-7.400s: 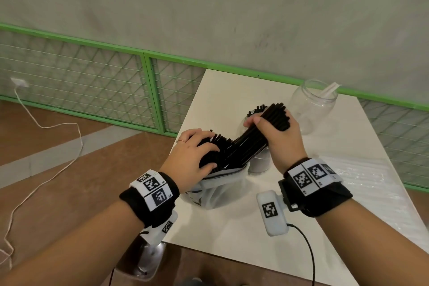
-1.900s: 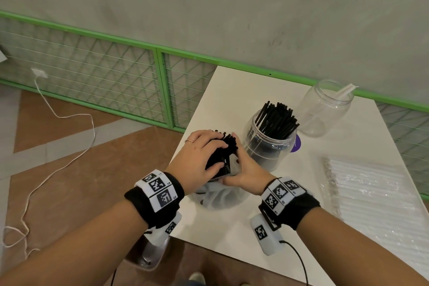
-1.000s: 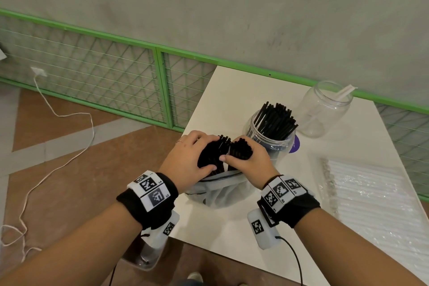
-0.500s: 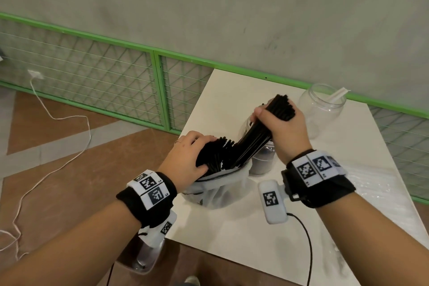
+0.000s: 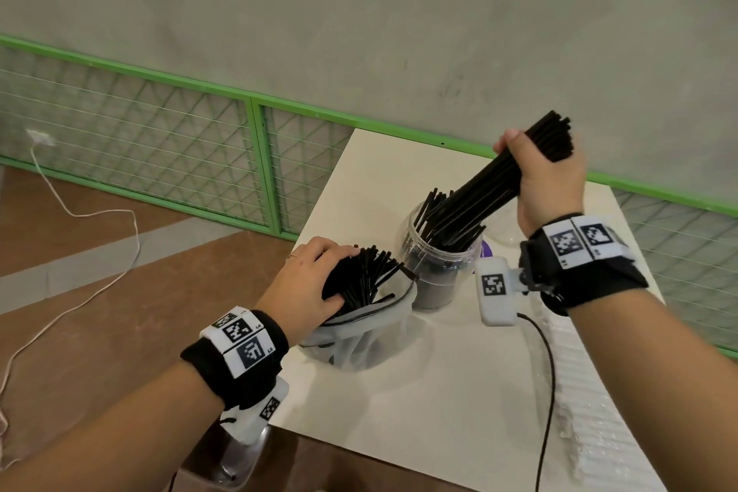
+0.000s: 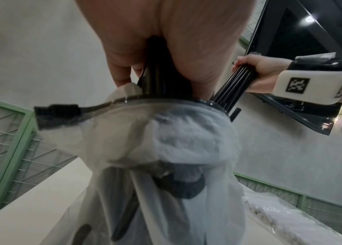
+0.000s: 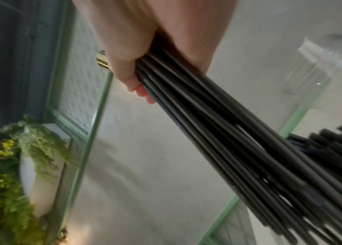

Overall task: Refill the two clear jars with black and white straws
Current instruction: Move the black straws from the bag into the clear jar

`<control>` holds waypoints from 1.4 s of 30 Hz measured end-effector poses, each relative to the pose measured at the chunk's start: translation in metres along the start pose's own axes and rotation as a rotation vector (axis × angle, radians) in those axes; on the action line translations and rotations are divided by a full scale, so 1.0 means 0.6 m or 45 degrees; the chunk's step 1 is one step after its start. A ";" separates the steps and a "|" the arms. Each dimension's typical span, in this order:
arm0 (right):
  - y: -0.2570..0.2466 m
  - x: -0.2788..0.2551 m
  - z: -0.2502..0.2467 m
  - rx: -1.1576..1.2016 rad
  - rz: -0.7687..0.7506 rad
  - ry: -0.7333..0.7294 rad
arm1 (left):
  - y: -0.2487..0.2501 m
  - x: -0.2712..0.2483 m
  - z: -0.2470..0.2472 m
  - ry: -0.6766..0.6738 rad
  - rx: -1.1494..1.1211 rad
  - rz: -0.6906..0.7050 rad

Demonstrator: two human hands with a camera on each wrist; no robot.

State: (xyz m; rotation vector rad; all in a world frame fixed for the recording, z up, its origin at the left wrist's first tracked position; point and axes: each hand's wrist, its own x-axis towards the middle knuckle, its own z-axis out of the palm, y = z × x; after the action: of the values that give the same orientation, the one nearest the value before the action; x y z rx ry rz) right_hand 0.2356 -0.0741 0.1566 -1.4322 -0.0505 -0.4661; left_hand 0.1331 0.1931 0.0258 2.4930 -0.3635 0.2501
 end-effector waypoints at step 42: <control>0.209 -0.228 0.082 -0.822 0.317 -1.010 | 0.016 -0.005 -0.006 -0.026 -0.314 0.046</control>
State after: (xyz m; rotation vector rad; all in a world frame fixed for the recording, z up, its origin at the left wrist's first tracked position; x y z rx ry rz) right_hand 0.1656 0.0196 0.0043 -2.1537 -0.3794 0.3536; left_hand 0.1267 0.1882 0.0330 2.2497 -0.4214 0.1824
